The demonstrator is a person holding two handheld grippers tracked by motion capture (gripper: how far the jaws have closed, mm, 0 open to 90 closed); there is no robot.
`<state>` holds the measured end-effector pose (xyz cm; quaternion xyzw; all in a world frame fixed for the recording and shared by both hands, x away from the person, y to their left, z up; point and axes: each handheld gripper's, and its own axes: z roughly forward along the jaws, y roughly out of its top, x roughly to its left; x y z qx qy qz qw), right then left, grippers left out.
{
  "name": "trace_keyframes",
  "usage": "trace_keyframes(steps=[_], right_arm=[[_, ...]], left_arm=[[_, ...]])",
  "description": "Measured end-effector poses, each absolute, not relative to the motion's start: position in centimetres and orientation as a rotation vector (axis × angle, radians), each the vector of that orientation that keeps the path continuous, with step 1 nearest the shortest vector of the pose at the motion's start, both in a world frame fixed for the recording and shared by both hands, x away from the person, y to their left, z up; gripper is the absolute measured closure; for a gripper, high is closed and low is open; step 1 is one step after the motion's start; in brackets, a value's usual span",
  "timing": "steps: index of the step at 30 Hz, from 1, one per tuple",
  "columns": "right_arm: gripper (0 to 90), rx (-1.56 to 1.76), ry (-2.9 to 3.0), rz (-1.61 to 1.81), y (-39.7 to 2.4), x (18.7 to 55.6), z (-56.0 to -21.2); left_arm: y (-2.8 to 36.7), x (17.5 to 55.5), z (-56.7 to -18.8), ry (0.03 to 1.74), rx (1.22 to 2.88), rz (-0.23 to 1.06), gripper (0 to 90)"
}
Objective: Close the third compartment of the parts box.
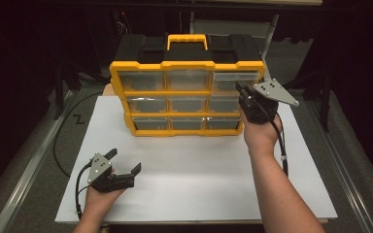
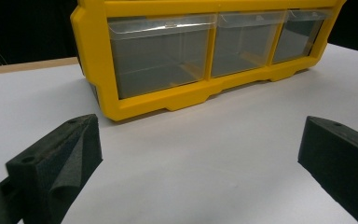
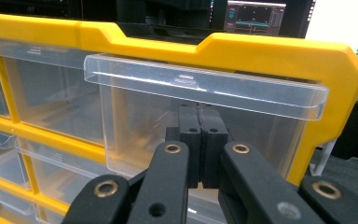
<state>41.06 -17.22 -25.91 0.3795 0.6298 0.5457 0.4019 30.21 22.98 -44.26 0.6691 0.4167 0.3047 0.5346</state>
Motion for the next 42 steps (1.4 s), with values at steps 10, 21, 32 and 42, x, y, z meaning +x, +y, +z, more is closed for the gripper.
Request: trace_keyframes(steps=[10, 21, 32, 42], right_arm=[[90.0, 0.969, 1.593, 1.346, -17.0, 42.1, -25.6], [90.0, 0.987, 1.584, 1.33, -16.7, 43.3, -25.6], [90.0, 0.988, 1.591, 1.317, -16.6, 43.3, -25.4], [90.0, 0.987, 1.613, 1.324, -16.9, 42.3, -25.4]], left_arm=[[22.9, 30.1, -44.3, 0.989, 1.597, 0.733, 0.4], [23.0, 30.1, -44.2, 0.985, 1.591, 0.738, 0.4], [22.8, 30.1, -44.2, 0.971, 1.589, 0.729, 0.4], [22.8, 30.1, -44.2, 0.969, 1.598, 0.729, 0.4]])
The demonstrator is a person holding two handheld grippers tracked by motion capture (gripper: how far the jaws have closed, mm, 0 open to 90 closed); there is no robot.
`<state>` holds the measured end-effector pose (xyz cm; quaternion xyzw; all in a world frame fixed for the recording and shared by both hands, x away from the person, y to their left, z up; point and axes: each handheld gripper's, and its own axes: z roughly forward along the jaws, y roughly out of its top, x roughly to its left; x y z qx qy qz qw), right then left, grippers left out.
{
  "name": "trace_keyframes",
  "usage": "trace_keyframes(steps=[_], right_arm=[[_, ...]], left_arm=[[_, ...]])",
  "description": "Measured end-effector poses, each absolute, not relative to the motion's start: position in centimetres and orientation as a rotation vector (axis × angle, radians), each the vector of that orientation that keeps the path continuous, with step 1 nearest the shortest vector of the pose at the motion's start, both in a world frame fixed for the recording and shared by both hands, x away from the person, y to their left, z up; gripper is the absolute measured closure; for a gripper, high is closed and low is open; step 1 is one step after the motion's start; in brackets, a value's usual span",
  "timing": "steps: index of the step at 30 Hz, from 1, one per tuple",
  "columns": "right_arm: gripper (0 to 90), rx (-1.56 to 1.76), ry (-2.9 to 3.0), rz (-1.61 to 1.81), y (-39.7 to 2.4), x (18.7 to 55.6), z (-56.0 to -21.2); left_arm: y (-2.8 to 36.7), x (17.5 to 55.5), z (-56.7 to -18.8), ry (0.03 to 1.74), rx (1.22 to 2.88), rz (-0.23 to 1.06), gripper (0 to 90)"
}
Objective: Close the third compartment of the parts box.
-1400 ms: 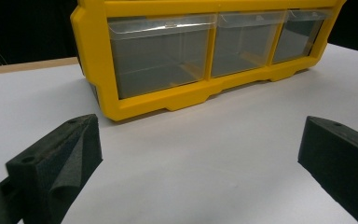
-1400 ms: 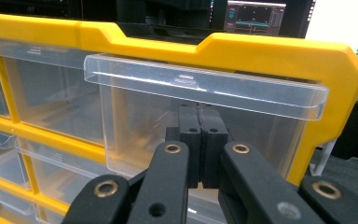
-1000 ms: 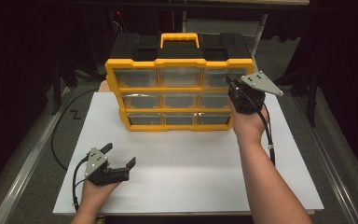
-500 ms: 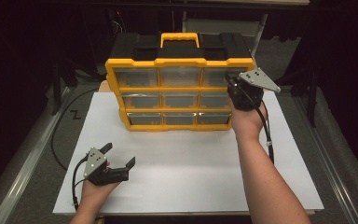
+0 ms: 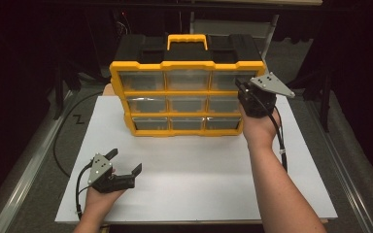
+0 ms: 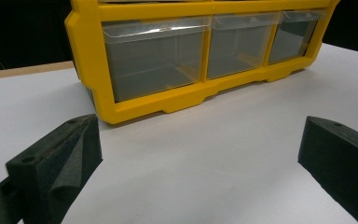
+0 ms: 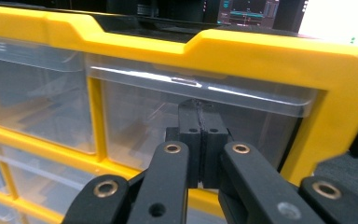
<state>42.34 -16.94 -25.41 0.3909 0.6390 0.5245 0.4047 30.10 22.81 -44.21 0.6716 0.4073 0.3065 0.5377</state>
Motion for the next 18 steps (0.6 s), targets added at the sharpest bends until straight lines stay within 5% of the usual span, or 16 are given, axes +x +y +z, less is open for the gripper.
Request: trace_keyframes(steps=[18], right_arm=[[90.0, 0.948, 1.686, 1.373, -19.0, 37.4, -28.0]], left_arm=[[22.7, 29.7, -44.2, 0.957, 1.613, 0.735, 0.4]])
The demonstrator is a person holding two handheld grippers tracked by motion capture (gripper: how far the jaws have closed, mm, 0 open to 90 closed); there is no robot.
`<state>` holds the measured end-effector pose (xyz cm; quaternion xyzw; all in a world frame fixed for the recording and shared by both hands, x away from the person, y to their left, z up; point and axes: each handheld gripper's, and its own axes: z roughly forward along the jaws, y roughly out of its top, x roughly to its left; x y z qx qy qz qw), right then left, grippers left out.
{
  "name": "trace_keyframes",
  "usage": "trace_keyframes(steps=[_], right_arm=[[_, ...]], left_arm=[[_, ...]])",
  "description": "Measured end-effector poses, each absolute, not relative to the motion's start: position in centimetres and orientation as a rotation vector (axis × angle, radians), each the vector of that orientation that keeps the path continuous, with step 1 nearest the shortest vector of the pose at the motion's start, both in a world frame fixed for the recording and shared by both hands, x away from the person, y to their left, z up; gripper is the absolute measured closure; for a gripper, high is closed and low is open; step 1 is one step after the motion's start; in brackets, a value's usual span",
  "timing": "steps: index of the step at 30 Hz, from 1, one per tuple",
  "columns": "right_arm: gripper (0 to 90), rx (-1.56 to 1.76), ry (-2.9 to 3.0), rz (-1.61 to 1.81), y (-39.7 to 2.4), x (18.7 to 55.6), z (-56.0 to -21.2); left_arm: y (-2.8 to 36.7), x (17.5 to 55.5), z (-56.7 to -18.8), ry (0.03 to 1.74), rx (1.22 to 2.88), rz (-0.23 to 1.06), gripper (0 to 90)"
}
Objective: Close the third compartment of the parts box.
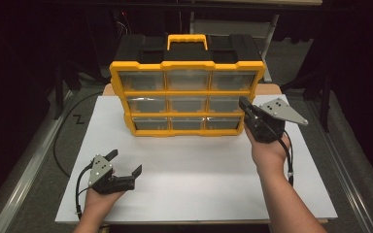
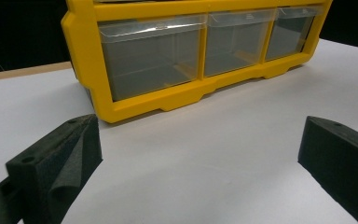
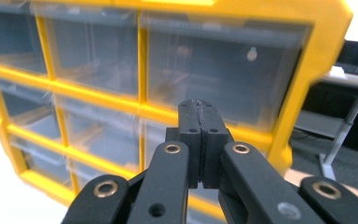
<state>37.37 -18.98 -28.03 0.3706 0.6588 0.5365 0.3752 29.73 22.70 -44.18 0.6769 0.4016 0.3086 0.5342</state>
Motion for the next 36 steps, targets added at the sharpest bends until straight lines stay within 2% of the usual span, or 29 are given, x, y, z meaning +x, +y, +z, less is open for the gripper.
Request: trace_keyframes(steps=[14, 20, 28, 36], right_arm=[[89.9, 1.032, 1.813, 1.3, -22.1, 34.8, -36.7], [87.9, 1.076, 1.843, 1.263, -24.1, 33.7, -39.5], [78.5, 1.168, 1.847, 1.28, -27.5, 32.1, -41.3], [64.9, 1.179, 1.874, 1.294, -27.3, 32.4, -41.7]], left_arm=[[22.7, 29.6, -44.3, 0.965, 1.618, 0.739, 0.4], [22.7, 29.4, -44.3, 0.959, 1.621, 0.739, 0.4], [23.2, 29.3, -44.4, 0.987, 1.62, 0.74, 0.4], [23.0, 29.2, -44.3, 0.982, 1.627, 0.741, 0.4]])
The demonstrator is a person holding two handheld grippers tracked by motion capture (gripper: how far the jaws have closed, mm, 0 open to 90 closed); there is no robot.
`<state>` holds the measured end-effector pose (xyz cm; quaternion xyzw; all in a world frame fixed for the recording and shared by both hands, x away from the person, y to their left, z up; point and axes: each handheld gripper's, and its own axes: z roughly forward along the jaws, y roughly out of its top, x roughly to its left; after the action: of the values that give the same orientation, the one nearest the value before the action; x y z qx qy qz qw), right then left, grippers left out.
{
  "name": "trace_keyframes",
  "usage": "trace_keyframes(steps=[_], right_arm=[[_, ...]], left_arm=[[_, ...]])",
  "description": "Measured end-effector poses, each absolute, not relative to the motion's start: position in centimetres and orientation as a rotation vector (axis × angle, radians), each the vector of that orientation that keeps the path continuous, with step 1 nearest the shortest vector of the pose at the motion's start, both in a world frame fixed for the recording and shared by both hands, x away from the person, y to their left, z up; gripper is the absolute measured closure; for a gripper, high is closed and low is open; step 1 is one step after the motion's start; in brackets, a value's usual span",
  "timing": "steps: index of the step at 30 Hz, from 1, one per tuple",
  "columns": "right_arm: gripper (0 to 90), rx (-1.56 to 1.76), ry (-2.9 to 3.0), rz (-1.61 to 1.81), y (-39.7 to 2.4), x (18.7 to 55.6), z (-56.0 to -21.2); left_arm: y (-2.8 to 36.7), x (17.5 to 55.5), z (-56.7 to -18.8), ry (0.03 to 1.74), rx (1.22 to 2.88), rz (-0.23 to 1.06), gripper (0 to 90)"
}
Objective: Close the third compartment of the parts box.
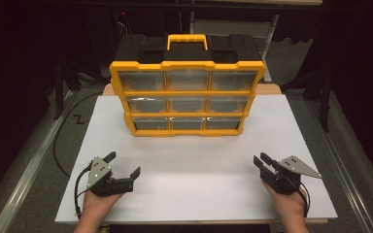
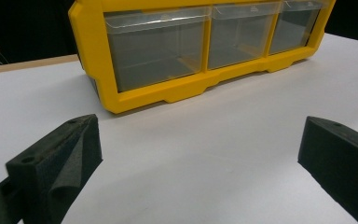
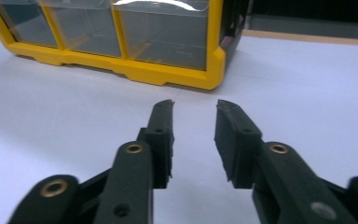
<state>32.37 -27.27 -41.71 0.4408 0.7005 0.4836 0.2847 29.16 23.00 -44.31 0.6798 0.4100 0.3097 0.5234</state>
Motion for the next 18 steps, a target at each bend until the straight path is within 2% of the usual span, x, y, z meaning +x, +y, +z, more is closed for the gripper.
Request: trace_keyframes(steps=[3, 10, 18], right_arm=[[57.2, 1.159, 1.91, 1.289, -26.83, 32.57, -42.0], [32.7, 1.152, 1.993, 1.317, -26.69, 33.35, -42.46], [9.0, 1.174, 1.91, 1.382, -27.53, 32.96, -41.81]], left_arm=[[23.04, 29.11, -44.31, 0.979, 1.631, 0.741, 0.4], [23.02, 29.12, -44.32, 0.972, 1.632, 0.739, 0.4], [23.11, 29.14, -44.22, 0.975, 1.624, 0.738, 0.4]])
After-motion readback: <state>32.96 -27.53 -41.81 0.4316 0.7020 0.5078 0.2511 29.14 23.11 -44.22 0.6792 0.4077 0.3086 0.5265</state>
